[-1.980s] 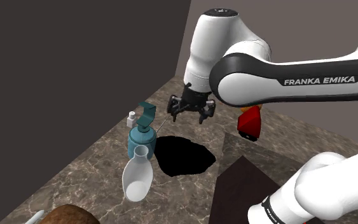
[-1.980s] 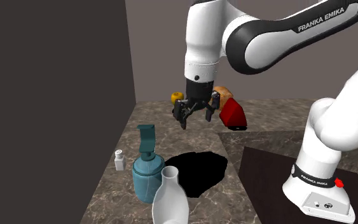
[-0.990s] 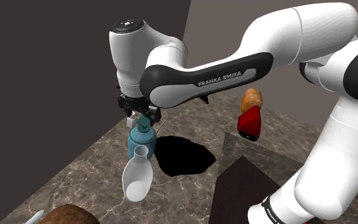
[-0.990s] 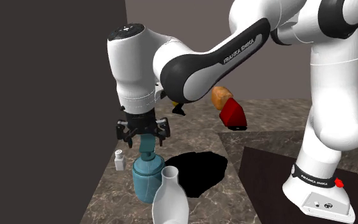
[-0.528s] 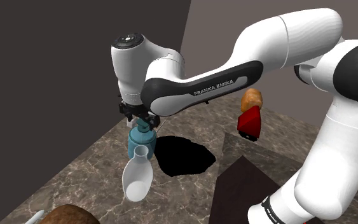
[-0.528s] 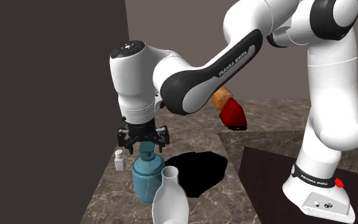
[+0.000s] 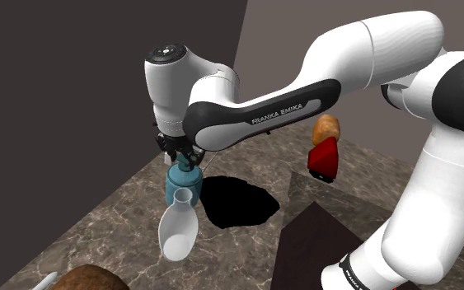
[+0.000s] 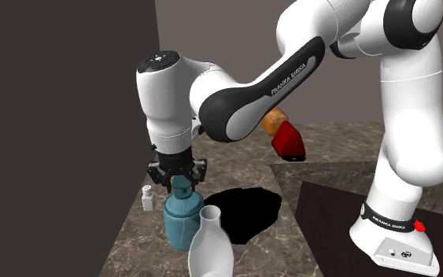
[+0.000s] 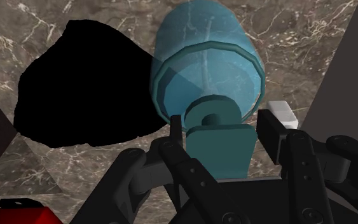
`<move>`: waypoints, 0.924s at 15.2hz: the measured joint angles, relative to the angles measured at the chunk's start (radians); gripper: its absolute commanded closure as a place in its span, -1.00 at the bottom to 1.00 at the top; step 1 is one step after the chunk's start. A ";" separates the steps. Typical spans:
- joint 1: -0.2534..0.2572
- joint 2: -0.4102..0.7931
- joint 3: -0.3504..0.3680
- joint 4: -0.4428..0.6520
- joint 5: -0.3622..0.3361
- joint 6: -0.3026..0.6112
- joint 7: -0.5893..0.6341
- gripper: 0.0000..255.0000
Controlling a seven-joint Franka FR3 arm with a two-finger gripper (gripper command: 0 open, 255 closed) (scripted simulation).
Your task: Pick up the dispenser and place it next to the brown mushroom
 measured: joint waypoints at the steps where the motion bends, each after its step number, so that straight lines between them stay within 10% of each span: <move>1: 0.000 0.000 0.000 0.000 0.000 0.000 0.000 1.00; 14: -0.006 -0.027 0.010 0.035 0.029 -0.049 -0.032 1.00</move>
